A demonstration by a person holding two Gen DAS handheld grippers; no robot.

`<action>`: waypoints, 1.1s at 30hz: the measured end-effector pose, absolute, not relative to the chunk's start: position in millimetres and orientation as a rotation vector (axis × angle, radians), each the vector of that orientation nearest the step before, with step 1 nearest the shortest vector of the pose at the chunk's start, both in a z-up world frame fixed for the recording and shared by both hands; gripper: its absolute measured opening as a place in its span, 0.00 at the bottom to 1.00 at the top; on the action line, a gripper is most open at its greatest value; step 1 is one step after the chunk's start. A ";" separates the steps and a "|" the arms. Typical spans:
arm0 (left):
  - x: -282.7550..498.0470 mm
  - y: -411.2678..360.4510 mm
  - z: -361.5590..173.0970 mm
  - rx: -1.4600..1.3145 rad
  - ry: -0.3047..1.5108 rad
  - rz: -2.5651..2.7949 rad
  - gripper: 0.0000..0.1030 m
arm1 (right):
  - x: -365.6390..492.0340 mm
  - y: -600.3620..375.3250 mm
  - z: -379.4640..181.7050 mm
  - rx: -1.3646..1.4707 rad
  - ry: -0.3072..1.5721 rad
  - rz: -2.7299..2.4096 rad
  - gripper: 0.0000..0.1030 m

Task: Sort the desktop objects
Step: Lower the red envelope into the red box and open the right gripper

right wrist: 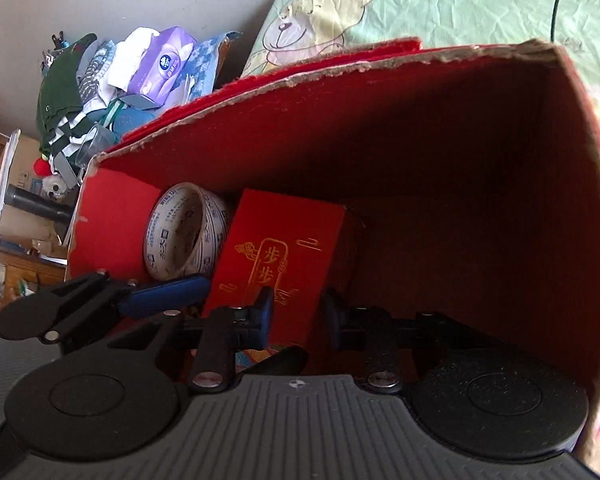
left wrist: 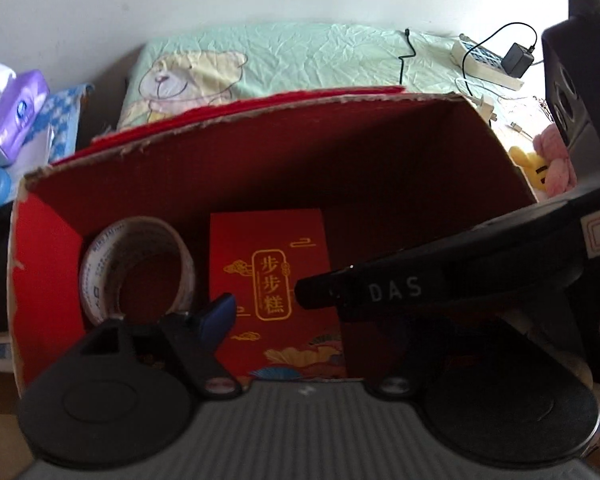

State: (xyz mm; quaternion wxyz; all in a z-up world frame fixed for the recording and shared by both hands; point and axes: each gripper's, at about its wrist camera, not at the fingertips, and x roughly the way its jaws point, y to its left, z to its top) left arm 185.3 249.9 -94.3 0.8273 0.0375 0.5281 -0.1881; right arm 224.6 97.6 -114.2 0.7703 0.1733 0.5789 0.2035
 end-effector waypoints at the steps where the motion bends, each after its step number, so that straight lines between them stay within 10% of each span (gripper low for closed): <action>1: 187.8 251.1 -96.0 0.069 1.132 -0.400 0.73 | 225.9 97.4 -115.2 0.383 1.269 0.445 0.30; 33: 179.4 243.0 -86.6 0.149 0.999 -0.308 0.83 | 222.8 81.8 -113.5 0.422 1.202 0.411 0.32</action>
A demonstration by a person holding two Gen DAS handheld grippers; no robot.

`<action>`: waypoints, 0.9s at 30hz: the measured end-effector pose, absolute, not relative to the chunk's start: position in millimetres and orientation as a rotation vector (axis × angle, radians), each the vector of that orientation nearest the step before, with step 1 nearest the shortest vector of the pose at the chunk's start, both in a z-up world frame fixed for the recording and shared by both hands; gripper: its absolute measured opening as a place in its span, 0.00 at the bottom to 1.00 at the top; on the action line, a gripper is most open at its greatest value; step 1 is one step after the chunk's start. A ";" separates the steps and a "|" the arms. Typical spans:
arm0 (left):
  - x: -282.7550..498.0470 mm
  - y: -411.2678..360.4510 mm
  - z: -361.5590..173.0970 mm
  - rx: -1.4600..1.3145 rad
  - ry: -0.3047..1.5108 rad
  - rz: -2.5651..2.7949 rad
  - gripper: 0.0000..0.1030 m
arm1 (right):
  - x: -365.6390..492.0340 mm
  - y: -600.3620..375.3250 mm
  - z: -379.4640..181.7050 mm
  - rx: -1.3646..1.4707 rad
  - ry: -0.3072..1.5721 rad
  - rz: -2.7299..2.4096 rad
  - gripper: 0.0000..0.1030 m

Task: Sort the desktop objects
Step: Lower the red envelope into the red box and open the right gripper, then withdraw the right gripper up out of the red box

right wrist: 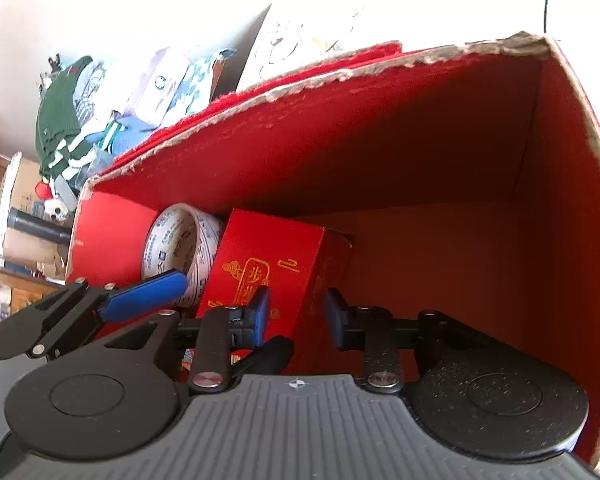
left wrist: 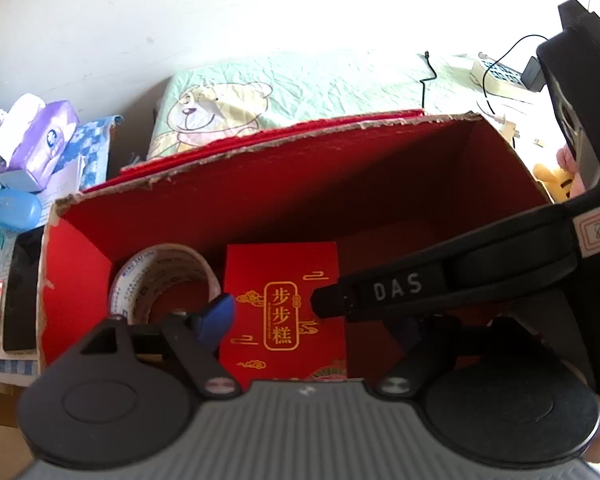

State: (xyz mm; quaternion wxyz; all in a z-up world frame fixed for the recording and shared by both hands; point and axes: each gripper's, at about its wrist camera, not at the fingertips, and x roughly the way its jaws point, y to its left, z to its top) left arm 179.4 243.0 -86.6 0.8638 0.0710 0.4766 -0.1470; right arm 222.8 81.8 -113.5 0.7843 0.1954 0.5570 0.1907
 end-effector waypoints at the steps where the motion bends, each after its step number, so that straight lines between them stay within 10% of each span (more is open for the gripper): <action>1: 179.2 242.9 -86.1 0.151 0.996 -0.305 0.83 | 221.8 82.5 -112.5 0.415 1.194 0.411 0.32; 27: 168.0 234.7 -82.6 0.228 0.922 -0.231 0.95 | 217.7 86.0 -108.0 0.376 1.130 0.407 0.38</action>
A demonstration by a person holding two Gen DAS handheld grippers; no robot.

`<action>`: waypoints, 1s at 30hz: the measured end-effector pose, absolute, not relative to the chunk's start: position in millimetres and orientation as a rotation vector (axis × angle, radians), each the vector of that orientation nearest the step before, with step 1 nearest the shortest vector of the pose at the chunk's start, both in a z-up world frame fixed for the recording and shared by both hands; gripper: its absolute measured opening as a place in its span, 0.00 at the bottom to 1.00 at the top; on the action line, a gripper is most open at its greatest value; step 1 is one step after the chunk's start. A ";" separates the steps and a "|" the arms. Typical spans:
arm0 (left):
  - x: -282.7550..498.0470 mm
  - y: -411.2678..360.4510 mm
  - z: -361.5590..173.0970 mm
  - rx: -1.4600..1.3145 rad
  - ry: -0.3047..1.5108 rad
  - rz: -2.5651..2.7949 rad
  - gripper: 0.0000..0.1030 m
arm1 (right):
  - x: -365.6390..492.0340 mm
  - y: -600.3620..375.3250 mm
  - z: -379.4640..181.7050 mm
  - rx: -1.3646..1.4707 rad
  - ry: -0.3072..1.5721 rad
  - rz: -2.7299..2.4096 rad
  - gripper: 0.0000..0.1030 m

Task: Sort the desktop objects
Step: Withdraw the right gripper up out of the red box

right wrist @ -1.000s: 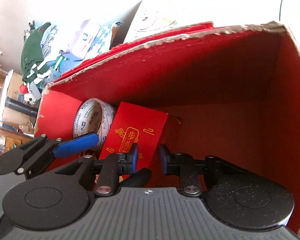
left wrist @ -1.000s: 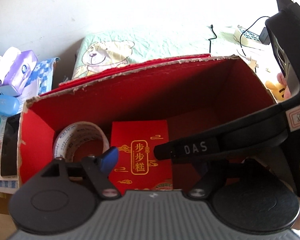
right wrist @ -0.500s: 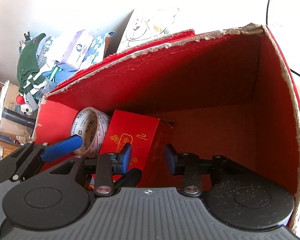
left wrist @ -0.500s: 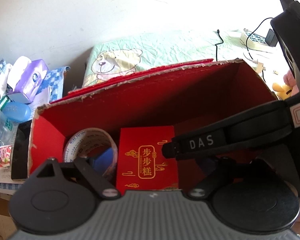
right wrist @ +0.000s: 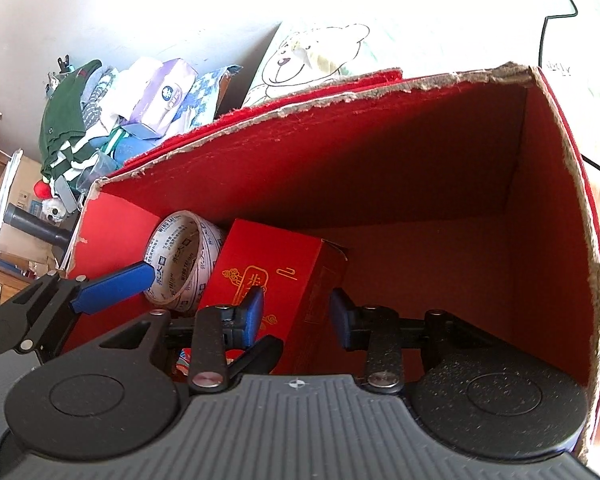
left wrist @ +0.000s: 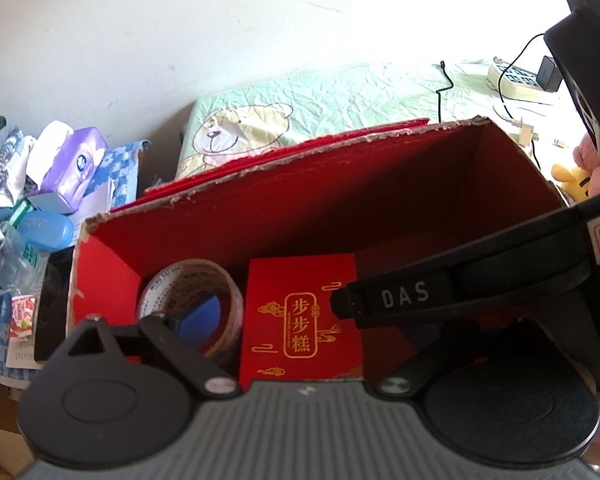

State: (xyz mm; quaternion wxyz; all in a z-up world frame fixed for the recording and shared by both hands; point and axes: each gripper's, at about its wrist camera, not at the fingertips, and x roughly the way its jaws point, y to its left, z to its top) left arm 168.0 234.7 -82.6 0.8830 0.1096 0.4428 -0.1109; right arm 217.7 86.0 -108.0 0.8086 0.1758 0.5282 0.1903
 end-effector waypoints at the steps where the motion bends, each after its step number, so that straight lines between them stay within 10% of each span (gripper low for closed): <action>1: 168.1 234.8 -82.4 0.227 0.922 -0.229 0.95 | 217.7 86.1 -108.1 0.378 1.128 0.408 0.38; 30: 177.0 241.8 -84.0 0.162 0.977 -0.226 0.99 | 218.6 86.8 -109.1 0.387 1.126 0.398 0.39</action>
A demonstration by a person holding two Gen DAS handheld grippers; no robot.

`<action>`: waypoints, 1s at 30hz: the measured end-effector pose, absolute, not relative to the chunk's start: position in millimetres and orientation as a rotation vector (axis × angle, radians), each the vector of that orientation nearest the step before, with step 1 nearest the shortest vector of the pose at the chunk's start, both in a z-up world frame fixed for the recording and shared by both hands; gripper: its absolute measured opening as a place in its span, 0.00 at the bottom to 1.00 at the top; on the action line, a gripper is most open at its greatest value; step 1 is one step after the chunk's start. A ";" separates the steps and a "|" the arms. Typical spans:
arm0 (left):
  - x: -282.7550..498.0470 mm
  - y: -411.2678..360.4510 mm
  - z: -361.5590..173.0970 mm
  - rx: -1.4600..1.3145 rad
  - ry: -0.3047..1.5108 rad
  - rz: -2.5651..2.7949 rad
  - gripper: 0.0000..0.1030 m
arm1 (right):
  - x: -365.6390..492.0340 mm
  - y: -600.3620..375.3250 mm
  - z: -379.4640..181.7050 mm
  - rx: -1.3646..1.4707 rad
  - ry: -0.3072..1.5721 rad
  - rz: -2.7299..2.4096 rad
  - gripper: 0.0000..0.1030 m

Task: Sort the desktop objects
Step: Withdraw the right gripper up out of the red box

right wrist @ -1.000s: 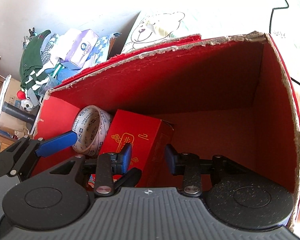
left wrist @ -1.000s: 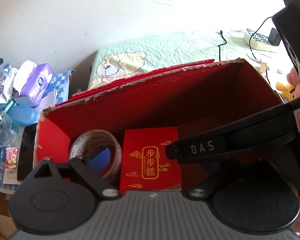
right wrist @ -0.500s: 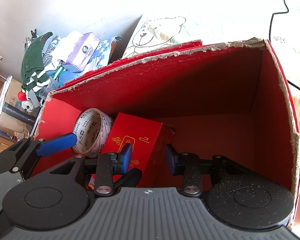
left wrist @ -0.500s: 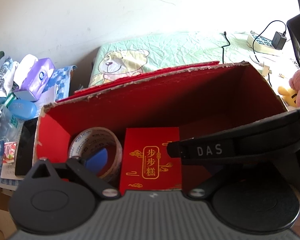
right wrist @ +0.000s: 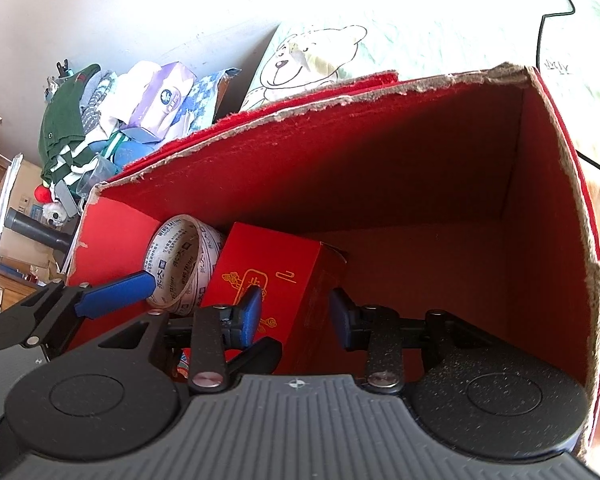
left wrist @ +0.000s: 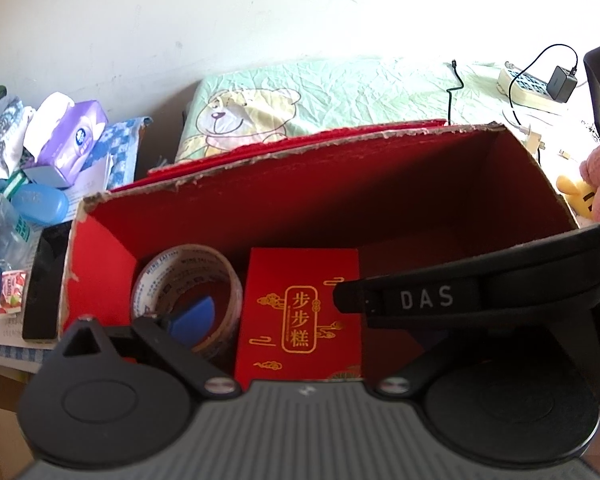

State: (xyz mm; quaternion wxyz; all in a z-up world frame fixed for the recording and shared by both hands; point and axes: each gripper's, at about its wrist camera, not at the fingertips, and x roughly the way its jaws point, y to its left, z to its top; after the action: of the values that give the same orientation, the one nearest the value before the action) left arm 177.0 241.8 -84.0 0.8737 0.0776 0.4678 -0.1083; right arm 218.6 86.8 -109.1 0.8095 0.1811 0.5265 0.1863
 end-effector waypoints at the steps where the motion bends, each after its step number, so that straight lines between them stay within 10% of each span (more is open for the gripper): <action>1: 177.3 242.2 -83.9 0.160 0.978 -0.228 0.99 | 218.4 86.6 -109.1 0.388 1.125 0.398 0.39; 30: 177.4 242.7 -86.0 0.158 0.997 -0.214 0.98 | 216.5 83.5 -108.0 0.396 1.093 0.361 0.39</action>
State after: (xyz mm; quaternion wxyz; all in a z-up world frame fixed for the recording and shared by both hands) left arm 177.4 242.7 -86.0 0.8698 0.0757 0.4767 -0.1021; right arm 216.5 83.5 -108.0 0.8204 0.1860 0.5134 0.1697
